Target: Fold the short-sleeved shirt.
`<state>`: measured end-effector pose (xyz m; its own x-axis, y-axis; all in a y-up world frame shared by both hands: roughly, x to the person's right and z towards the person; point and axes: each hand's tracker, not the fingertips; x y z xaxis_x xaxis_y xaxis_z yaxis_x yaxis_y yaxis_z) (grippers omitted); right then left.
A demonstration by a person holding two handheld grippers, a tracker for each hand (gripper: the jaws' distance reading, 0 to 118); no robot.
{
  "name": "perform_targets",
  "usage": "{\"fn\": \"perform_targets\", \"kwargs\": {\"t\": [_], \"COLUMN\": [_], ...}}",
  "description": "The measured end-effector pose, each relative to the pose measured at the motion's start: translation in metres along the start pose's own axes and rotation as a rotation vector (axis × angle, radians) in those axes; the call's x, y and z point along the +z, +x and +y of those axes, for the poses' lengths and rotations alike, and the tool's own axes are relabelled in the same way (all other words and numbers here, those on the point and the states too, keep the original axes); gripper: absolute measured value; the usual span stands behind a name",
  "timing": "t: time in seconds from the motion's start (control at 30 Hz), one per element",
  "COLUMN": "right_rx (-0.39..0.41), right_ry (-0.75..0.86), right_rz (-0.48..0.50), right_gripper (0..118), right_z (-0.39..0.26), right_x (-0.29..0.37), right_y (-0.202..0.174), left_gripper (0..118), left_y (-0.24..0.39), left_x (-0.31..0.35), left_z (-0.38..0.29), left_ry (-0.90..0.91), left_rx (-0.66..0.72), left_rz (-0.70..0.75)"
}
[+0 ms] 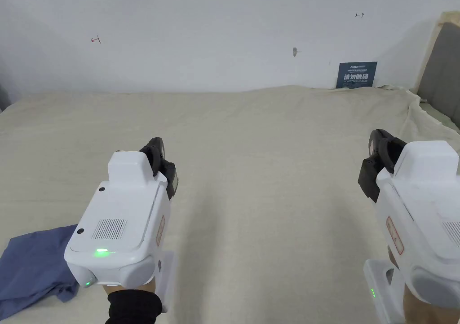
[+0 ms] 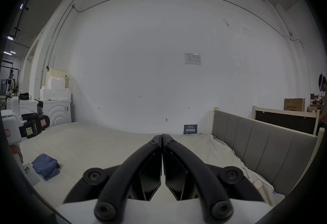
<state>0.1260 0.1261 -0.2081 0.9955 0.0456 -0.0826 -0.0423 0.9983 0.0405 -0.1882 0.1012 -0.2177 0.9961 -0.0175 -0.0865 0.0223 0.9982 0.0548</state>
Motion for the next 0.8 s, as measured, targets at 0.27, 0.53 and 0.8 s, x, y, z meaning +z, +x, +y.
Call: {"fn": "perform_targets", "kwargs": {"t": [0.27,0.53,0.8], "right_rx": [-0.001,-0.001,-0.003], "right_ry": [0.001,0.002,0.002], "right_rz": [0.001,0.002,0.000], "right_gripper": [0,0,0], "right_z": [-0.0007,-0.0012,-0.0001], "right_x": [-0.0004,-0.0007,0.0007], "right_y": [0.0007,0.0013,0.0003], "left_gripper": [0,0,0], "left_y": [-0.0012,-0.0021,-0.0026], "left_x": [-0.0001,-0.0005,-0.0005], "left_z": [-0.0006,-0.0005,0.0006], "left_ry": [-0.002,-0.003,0.000], "left_rx": [0.001,0.000,0.002], "left_rz": [0.000,0.002,0.000]}}
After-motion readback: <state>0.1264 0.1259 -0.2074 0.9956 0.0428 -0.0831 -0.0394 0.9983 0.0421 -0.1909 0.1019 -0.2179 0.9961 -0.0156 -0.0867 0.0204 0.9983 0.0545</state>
